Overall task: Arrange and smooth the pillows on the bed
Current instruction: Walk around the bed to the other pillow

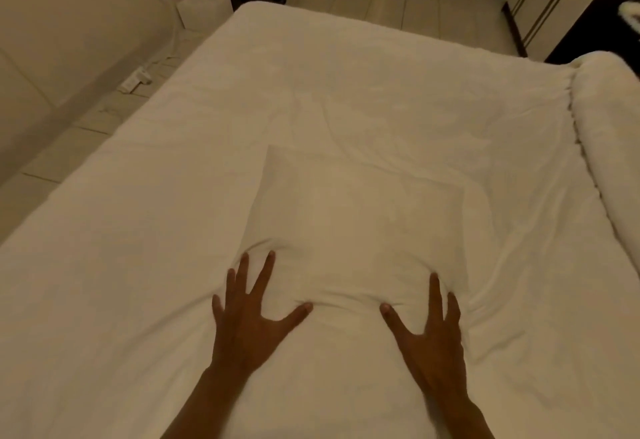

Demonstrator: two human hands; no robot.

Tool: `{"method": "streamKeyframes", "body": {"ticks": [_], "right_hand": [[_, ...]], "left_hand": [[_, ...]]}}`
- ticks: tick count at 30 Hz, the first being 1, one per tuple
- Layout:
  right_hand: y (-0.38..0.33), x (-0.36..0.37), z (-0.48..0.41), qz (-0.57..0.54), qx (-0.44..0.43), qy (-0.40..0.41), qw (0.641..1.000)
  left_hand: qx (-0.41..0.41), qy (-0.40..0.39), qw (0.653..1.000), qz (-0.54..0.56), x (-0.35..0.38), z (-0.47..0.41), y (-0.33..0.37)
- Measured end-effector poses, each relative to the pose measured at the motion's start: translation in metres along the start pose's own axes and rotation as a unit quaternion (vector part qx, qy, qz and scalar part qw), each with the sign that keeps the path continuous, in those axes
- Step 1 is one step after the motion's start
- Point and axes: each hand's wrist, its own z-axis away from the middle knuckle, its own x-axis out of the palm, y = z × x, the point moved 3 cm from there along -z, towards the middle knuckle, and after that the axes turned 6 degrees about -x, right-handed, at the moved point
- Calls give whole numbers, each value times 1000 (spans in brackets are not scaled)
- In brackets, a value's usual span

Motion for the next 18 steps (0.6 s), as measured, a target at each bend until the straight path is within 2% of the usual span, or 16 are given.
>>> {"method": "streamKeyframes", "body": {"ticks": [3,6,8,10,13,15,18], "right_hand": [[-9,-6,5,46,-5,42,998],[-37,-4,-1,48,-73,117,989],[-61,11,-10,64,-137,105,983],[-73,28,-17,106,-177,59,977],[-56,28,-23,130,-153,52,978],[-37,15,-24,130,-107,61,984],[-20,-2,-30,82,-32,16,996]], "left_hand": [[-3,6,1000,-11,-7,4,2],[89,76,992,39,-11,-5,50],[154,61,986,33,-1,-13,81],[177,30,984,-14,10,-18,83],[137,11,989,-56,15,-20,46],[57,4,997,-56,6,-27,22],[-38,-27,996,-70,-9,-41,4]]}}
